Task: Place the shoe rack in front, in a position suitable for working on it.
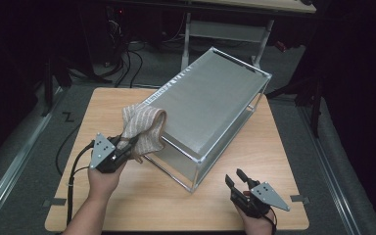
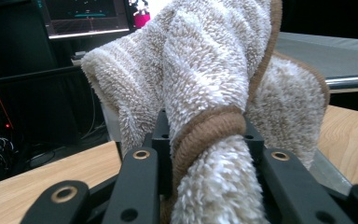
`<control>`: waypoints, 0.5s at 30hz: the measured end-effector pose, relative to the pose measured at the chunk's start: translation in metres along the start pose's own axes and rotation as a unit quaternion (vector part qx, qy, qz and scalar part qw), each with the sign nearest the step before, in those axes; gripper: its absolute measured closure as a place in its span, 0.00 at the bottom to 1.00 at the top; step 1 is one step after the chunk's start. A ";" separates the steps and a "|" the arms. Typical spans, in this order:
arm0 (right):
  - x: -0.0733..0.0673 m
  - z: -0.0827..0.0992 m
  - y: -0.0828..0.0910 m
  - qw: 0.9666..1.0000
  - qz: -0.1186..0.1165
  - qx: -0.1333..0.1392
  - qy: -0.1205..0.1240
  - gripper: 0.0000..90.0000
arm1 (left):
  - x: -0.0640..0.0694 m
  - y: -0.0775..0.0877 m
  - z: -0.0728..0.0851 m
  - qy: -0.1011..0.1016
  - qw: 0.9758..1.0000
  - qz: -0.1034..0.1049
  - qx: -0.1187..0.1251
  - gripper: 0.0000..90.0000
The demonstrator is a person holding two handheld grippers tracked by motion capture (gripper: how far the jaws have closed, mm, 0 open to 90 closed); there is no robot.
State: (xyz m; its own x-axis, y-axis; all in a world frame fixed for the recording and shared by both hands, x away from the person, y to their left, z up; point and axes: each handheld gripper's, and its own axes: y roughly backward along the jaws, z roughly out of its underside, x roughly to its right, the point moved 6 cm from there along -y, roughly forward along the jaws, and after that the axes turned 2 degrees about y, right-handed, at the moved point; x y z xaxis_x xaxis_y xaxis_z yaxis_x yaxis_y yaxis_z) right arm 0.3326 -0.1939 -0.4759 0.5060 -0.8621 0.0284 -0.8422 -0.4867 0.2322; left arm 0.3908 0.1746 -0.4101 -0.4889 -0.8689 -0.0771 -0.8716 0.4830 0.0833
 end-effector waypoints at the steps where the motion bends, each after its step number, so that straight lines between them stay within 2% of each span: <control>1: 0.001 0.000 0.001 1.000 0.000 0.000 0.000 0.58 | 0.005 0.002 0.000 -0.003 1.000 0.004 0.002 0.76; 2: 0.001 0.000 0.001 1.000 0.000 0.000 0.000 0.58 | 0.005 0.002 0.000 -0.003 1.000 0.004 0.002 0.76; 3: 0.001 0.000 0.002 1.000 0.003 0.001 0.000 0.58 | 0.012 0.004 -0.001 -0.010 1.000 0.008 0.004 0.76; 4: 0.001 0.000 0.002 1.000 0.003 0.001 0.000 0.58 | 0.012 0.004 -0.001 -0.010 1.000 0.008 0.004 0.76; 5: 0.001 0.000 0.003 1.000 0.004 0.001 0.000 0.58 | 0.020 0.006 -0.001 -0.006 1.000 0.016 0.006 0.76; 6: 0.001 0.000 0.003 1.000 0.004 0.001 0.000 0.58 | 0.020 0.006 -0.001 -0.006 1.000 0.016 0.006 0.76; 8: 0.000 0.000 0.003 1.000 0.003 0.000 0.001 0.58 | 0.030 0.007 -0.002 -0.005 1.000 0.028 0.010 0.76; 14: 0.000 0.000 0.002 1.000 0.002 0.000 0.002 0.58 | 0.068 0.009 -0.007 -0.015 0.998 0.062 0.011 0.76; 15: 0.000 0.000 0.002 1.000 0.002 0.001 0.003 0.58 | 0.081 0.009 -0.008 -0.021 0.997 0.074 0.010 0.76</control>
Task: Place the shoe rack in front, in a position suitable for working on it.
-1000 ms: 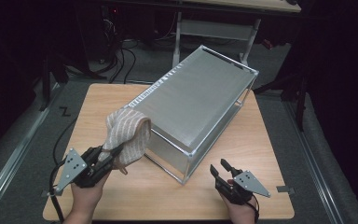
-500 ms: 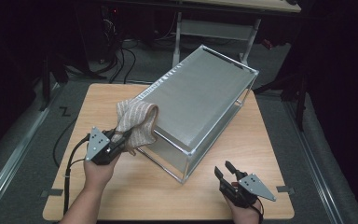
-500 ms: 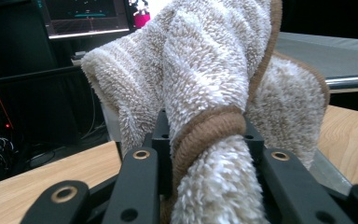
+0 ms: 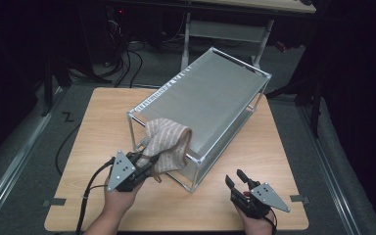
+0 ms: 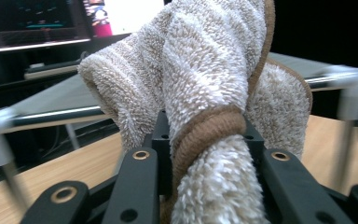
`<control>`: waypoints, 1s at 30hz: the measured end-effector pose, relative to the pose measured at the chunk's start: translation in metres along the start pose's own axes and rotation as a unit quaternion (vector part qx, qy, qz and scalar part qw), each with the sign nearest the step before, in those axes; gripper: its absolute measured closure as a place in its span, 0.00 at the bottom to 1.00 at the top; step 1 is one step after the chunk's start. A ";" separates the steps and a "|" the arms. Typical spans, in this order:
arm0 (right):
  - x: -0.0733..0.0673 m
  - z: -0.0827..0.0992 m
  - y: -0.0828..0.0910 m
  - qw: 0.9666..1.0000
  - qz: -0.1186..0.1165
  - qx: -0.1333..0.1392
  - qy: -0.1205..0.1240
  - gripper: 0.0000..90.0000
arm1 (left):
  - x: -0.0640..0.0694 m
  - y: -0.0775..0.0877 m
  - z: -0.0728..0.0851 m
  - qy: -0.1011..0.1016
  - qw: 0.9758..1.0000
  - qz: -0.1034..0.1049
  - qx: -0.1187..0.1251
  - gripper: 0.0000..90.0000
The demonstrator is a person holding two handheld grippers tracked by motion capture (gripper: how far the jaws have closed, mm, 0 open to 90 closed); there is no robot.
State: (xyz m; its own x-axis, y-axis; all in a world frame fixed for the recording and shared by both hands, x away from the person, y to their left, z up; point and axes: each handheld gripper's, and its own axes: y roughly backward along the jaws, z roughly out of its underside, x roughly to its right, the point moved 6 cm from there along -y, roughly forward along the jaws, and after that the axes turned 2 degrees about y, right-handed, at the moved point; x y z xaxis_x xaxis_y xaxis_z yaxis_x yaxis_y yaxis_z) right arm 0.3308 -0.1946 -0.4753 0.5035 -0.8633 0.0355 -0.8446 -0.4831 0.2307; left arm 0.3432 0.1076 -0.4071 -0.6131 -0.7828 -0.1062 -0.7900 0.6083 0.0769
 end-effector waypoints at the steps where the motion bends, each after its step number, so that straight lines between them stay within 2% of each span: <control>1: 0.000 0.000 0.000 1.000 0.000 0.000 0.000 0.58 | 0.000 0.000 0.000 0.000 1.000 0.000 0.000 0.76; 2: 0.000 0.000 0.000 1.000 0.000 0.000 0.001 0.58 | 0.013 -0.002 -0.002 -0.006 1.000 0.013 -0.001 0.76; 3: 0.000 0.000 0.000 1.000 0.000 0.000 0.001 0.58 | 0.013 -0.002 -0.002 -0.006 1.000 0.013 -0.001 0.76; 8: 0.001 -0.001 0.001 1.000 0.000 0.002 0.002 0.58 | 0.036 -0.005 -0.009 -0.001 0.999 0.037 0.002 0.76; 13: 0.000 -0.001 0.001 1.000 -0.001 0.002 0.003 0.58 | 0.036 -0.007 -0.010 -0.004 0.999 0.033 0.000 0.76; 17: -0.001 -0.001 0.001 1.000 -0.002 0.003 0.003 0.58 | 0.027 -0.007 -0.009 -0.002 1.000 0.019 -0.002 0.76; 18: -0.001 -0.001 0.001 1.000 -0.001 0.003 0.002 0.58 | 0.020 -0.007 -0.009 -0.004 1.000 0.007 -0.005 0.76; 19: -0.001 -0.001 0.001 1.000 -0.001 0.003 0.002 0.58 | 0.020 -0.007 -0.009 -0.004 1.000 0.007 -0.005 0.76; 20: 0.000 -0.001 0.002 1.000 -0.001 0.004 0.004 0.58 | 0.011 -0.006 -0.008 -0.006 1.000 -0.001 -0.007 0.76; 21: 0.000 -0.001 0.002 1.000 -0.001 0.004 0.004 0.58 | 0.011 -0.006 -0.008 -0.006 1.000 -0.001 -0.007 0.76; 22: 0.000 -0.001 0.002 1.000 -0.001 0.003 0.005 0.58 | 0.002 -0.006 -0.007 -0.009 1.000 -0.012 -0.012 0.76; 23: 0.000 -0.001 0.002 1.000 -0.001 0.003 0.005 0.58 | 0.002 -0.006 -0.007 -0.009 1.000 -0.012 -0.012 0.76; 24: -0.001 -0.001 0.002 1.000 0.000 0.004 0.004 0.58 | -0.008 -0.006 -0.006 -0.009 1.000 -0.023 -0.014 0.76; 25: -0.001 -0.001 0.002 1.000 0.000 0.004 0.004 0.58 | -0.008 -0.006 -0.006 -0.009 1.000 -0.023 -0.014 0.76; 26: -0.001 -0.001 0.002 1.000 -0.001 0.004 0.004 0.58 | -0.013 -0.005 -0.005 -0.011 0.999 -0.029 -0.017 0.76; 27: -0.001 -0.001 0.002 1.000 -0.001 0.004 0.003 0.58 | -0.018 -0.005 -0.005 -0.008 0.999 -0.034 -0.017 0.76; 28: -0.001 -0.001 0.002 1.000 -0.001 0.004 0.004 0.58 | -0.030 -0.004 -0.004 -0.005 0.999 -0.046 -0.021 0.76; 29: -0.001 -0.001 0.002 1.000 -0.001 0.004 0.004 0.58 | -0.030 -0.004 -0.004 -0.005 0.999 -0.046 -0.021 0.76; 30: 0.000 -0.001 0.002 1.000 0.000 0.004 0.004 0.58 | -0.039 -0.003 -0.003 -0.002 0.998 -0.055 -0.023 0.76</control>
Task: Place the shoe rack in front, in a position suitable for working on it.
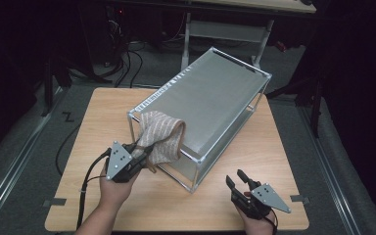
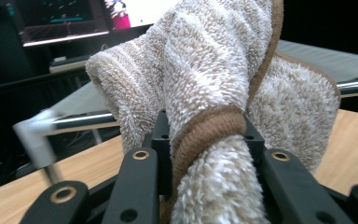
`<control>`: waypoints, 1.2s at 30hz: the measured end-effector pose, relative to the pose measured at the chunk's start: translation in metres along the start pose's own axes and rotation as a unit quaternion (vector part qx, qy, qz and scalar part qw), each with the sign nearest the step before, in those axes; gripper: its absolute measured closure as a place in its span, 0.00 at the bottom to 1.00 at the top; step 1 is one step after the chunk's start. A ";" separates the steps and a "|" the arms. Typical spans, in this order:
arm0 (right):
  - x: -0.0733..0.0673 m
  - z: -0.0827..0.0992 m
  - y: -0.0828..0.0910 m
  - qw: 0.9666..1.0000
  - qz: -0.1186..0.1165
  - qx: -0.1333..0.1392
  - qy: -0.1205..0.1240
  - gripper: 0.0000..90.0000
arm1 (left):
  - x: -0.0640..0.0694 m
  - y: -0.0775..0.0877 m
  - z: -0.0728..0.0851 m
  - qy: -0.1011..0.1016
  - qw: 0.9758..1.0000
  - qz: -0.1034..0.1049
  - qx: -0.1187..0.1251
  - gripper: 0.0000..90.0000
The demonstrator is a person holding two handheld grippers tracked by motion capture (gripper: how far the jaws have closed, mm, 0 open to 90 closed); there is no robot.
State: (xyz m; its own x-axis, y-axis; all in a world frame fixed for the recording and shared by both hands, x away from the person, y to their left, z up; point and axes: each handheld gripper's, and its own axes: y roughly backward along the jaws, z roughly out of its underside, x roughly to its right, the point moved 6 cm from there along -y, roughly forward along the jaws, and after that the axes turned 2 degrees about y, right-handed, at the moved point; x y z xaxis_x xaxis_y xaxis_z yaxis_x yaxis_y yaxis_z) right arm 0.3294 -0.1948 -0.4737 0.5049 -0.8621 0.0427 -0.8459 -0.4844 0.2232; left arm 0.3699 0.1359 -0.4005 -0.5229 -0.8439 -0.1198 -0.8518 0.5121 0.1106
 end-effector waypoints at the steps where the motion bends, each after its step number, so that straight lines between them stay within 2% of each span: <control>1: 0.000 0.000 0.000 1.000 0.000 0.000 0.000 0.58 | 0.000 0.000 0.000 0.000 1.000 0.000 0.000 0.76; 2: 0.000 0.001 0.000 1.000 -0.001 -0.001 -0.001 0.58 | -0.009 0.000 0.001 0.000 1.000 -0.011 -0.002 0.76; 3: 0.000 0.001 0.000 1.000 -0.001 -0.001 -0.001 0.58 | -0.009 0.000 0.001 0.000 1.000 -0.011 -0.002 0.76; 5: 0.000 0.001 -0.001 1.000 0.000 -0.002 0.000 0.58 | -0.019 0.000 0.002 0.008 1.000 -0.019 -0.004 0.76; 6: -0.001 0.001 -0.001 1.000 -0.001 -0.002 0.001 0.58 | -0.028 -0.001 0.004 0.011 1.000 -0.029 -0.006 0.76; 7: -0.001 0.001 -0.001 1.000 -0.001 -0.002 0.001 0.58 | -0.028 -0.001 0.004 0.011 1.000 -0.029 -0.006 0.76; 12: -0.001 0.001 -0.001 1.000 0.000 -0.002 0.001 0.58 | -0.046 -0.002 0.008 0.018 0.999 -0.051 -0.008 0.76; 17: 0.000 0.001 -0.001 1.000 0.000 -0.002 0.002 0.58 | -0.043 -0.001 0.009 0.021 0.999 -0.046 -0.008 0.76; 22: -0.001 0.003 -0.002 1.000 -0.001 -0.007 0.000 0.58 | -0.029 0.001 0.009 0.026 0.999 -0.027 -0.004 0.76; 25: -0.002 0.002 -0.003 1.000 -0.002 -0.007 0.003 0.58 | -0.016 0.002 0.007 0.027 1.000 -0.012 -0.003 0.76; 26: -0.003 0.002 -0.002 1.000 -0.004 -0.004 0.004 0.58 | -0.004 0.003 0.006 0.026 1.000 0.002 -0.002 0.76; 27: -0.003 0.002 -0.002 1.000 -0.004 -0.004 0.004 0.58 | -0.004 0.003 0.006 0.026 1.000 0.002 -0.002 0.76; 29: -0.002 0.002 -0.002 1.000 -0.004 -0.005 0.004 0.58 | 0.011 0.003 0.003 0.025 0.999 0.021 -0.001 0.76; 30: -0.001 0.002 -0.002 1.000 -0.003 -0.006 0.001 0.58 | 0.025 0.004 0.001 0.023 0.999 0.038 0.000 0.76; 31: -0.001 0.002 -0.002 1.000 -0.003 -0.006 0.001 0.58 | 0.025 0.004 0.001 0.023 0.999 0.038 0.000 0.76; 33: -0.002 0.002 -0.003 1.000 -0.003 -0.006 0.003 0.58 | 0.043 0.004 -0.002 0.019 0.998 0.056 0.004 0.76; 34: -0.003 0.002 -0.003 1.000 -0.005 -0.004 0.004 0.58 | 0.059 0.004 -0.004 0.015 0.997 0.075 0.007 0.76; 35: -0.003 0.002 -0.003 1.000 -0.005 -0.004 0.004 0.58 | 0.059 0.004 -0.004 0.015 0.997 0.075 0.007 0.76; 36: -0.003 0.002 -0.003 1.000 -0.006 -0.005 0.007 0.58 | 0.066 0.003 -0.005 0.010 0.997 0.082 0.007 0.76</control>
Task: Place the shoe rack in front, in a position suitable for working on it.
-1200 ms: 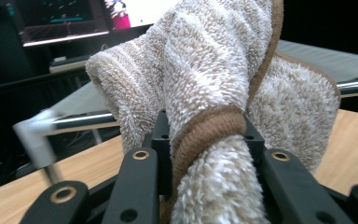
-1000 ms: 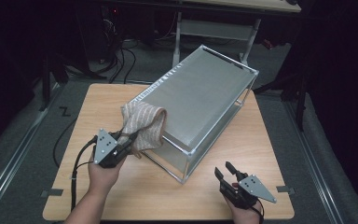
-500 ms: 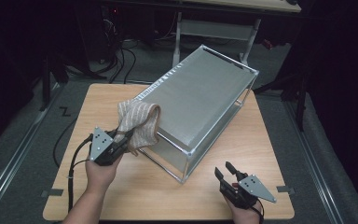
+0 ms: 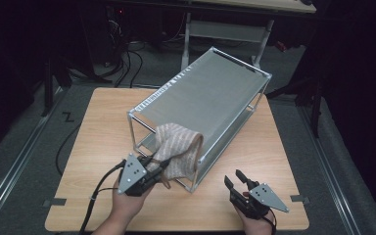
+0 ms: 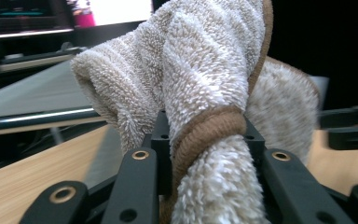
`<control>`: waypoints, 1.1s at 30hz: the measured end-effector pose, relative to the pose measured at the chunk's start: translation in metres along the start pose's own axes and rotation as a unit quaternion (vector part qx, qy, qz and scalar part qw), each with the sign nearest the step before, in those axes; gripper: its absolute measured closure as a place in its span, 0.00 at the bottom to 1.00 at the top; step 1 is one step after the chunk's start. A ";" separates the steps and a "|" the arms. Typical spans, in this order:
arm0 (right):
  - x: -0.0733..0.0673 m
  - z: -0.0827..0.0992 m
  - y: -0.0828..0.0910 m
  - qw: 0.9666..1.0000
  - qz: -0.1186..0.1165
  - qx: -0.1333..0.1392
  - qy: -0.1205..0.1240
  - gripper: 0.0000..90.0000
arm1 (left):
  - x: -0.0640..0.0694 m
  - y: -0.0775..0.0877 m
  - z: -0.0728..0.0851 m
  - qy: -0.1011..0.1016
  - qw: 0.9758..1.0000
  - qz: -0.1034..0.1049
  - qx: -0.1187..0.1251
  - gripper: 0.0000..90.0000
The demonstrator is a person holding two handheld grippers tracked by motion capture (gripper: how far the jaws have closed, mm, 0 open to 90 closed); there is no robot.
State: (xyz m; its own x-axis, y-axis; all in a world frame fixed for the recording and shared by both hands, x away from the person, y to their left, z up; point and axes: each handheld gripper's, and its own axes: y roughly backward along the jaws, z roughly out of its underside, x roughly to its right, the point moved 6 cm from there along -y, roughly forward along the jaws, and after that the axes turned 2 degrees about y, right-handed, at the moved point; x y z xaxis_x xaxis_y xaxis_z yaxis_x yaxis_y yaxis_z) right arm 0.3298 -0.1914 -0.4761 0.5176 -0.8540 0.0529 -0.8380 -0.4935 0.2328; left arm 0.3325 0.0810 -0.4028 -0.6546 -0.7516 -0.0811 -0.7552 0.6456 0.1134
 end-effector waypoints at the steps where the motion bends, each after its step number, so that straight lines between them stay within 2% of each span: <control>1: 0.000 0.000 0.000 1.000 0.000 0.000 0.001 0.58 | 0.006 -0.001 -0.001 -0.003 1.000 0.005 0.001 0.75; 3: 0.000 0.000 0.000 1.000 0.000 0.000 -0.002 0.58 | 0.012 -0.004 -0.001 -0.009 1.000 0.009 0.001 0.75; 7: 0.001 0.000 0.001 1.000 0.000 0.001 -0.001 0.58 | 0.007 -0.007 0.000 -0.010 1.000 0.004 -0.002 0.75; 8: 0.001 -0.001 0.001 1.000 0.000 0.002 0.000 0.58 | 0.000 -0.006 0.000 -0.009 1.000 -0.006 -0.004 0.75; 9: 0.001 -0.001 0.001 1.000 0.000 0.002 0.000 0.58 | 0.000 -0.006 0.000 -0.009 1.000 -0.006 -0.004 0.75; 12: 0.001 -0.001 0.001 1.000 0.000 0.001 -0.001 0.58 | -0.014 -0.004 0.002 -0.011 1.000 -0.025 -0.006 0.75; 13: 0.001 -0.001 0.001 1.000 0.000 0.001 -0.001 0.58 | -0.020 -0.002 0.003 -0.008 0.999 -0.032 -0.009 0.75; 14: 0.001 0.000 0.001 1.000 -0.001 0.001 0.000 0.58 | -0.033 0.001 0.005 -0.006 0.999 -0.049 -0.011 0.75; 15: 0.001 0.000 0.001 1.000 -0.001 0.001 0.000 0.58 | -0.033 0.001 0.005 -0.006 0.999 -0.049 -0.011 0.75; 17: 0.001 0.000 0.001 1.000 -0.002 0.001 -0.002 0.58 | -0.048 0.004 0.008 -0.005 0.997 -0.070 -0.015 0.75; 18: 0.000 0.000 0.001 1.000 -0.002 0.000 -0.002 0.58 | -0.064 0.009 0.010 0.006 0.996 -0.092 -0.016 0.75; 19: 0.000 0.000 0.001 1.000 -0.002 0.000 -0.002 0.58 | -0.064 0.009 0.010 0.006 0.996 -0.092 -0.016 0.75; 24: -0.001 0.001 -0.001 1.000 -0.003 -0.002 -0.003 0.58 | -0.104 0.029 0.015 0.032 0.989 -0.141 -0.017 0.75; 26: -0.001 0.001 -0.001 1.000 -0.002 -0.002 -0.002 0.58 | -0.116 0.040 0.016 0.042 0.987 -0.157 -0.011 0.75; 29: -0.001 0.001 -0.001 1.000 -0.002 -0.002 -0.002 0.58 | -0.127 0.056 0.016 0.044 0.984 -0.173 -0.007 0.75; 31: -0.001 0.001 -0.001 1.000 -0.002 -0.002 -0.003 0.58 | -0.136 0.068 0.021 0.046 0.982 -0.184 -0.015 0.75; 32: -0.001 0.001 -0.001 1.000 -0.002 -0.001 -0.003 0.58 | -0.144 0.077 0.031 0.055 0.980 -0.192 -0.028 0.75; 33: -0.001 0.001 -0.001 1.000 -0.002 -0.002 -0.003 0.58 | -0.144 0.077 0.031 0.055 0.980 -0.192 -0.028 0.75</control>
State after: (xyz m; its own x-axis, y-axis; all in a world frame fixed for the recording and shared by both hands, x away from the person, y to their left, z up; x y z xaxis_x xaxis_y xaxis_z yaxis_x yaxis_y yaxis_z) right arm 0.3301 -0.1900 -0.4774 0.5201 -0.8528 0.0466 -0.8351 -0.4963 0.2371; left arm 0.3679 0.2431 -0.4132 -0.3136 -0.9493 -0.0220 -0.9399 0.3070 0.1497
